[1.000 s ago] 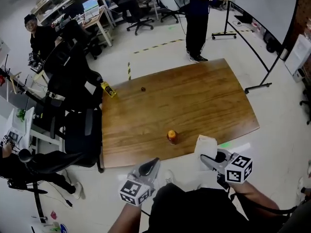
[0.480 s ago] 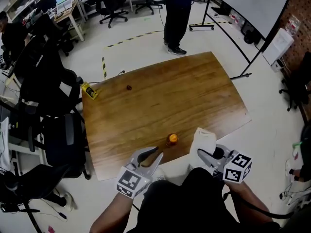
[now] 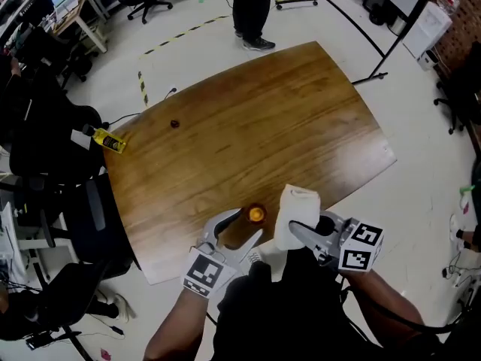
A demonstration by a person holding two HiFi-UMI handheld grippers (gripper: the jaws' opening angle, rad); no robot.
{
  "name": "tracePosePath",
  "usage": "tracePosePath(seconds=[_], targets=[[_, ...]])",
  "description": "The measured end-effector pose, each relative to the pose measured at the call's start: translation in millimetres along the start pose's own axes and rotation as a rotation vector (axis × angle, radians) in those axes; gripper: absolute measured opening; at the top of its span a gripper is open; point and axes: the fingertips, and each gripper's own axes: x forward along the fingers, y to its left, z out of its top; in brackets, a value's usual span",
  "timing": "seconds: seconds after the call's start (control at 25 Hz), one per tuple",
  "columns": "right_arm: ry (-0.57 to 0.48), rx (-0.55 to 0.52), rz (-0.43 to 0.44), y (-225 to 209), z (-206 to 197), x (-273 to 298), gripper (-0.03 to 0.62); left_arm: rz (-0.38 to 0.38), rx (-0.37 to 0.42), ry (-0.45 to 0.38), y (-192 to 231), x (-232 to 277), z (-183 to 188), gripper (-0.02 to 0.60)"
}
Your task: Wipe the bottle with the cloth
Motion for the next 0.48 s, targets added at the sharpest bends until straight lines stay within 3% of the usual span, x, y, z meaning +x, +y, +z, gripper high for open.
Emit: tracePosePath(seconds=[0.36,0.48], targets=[[-0.047,0.141,0.030,-19,-39,13,0.074,-0.053,0.001,0.049,2,28,-8,0.239],[-0.073,0.195,0.020,-23,-51,15,0.074,-0.043,0.012,0.062,6,28,-7,0.176]])
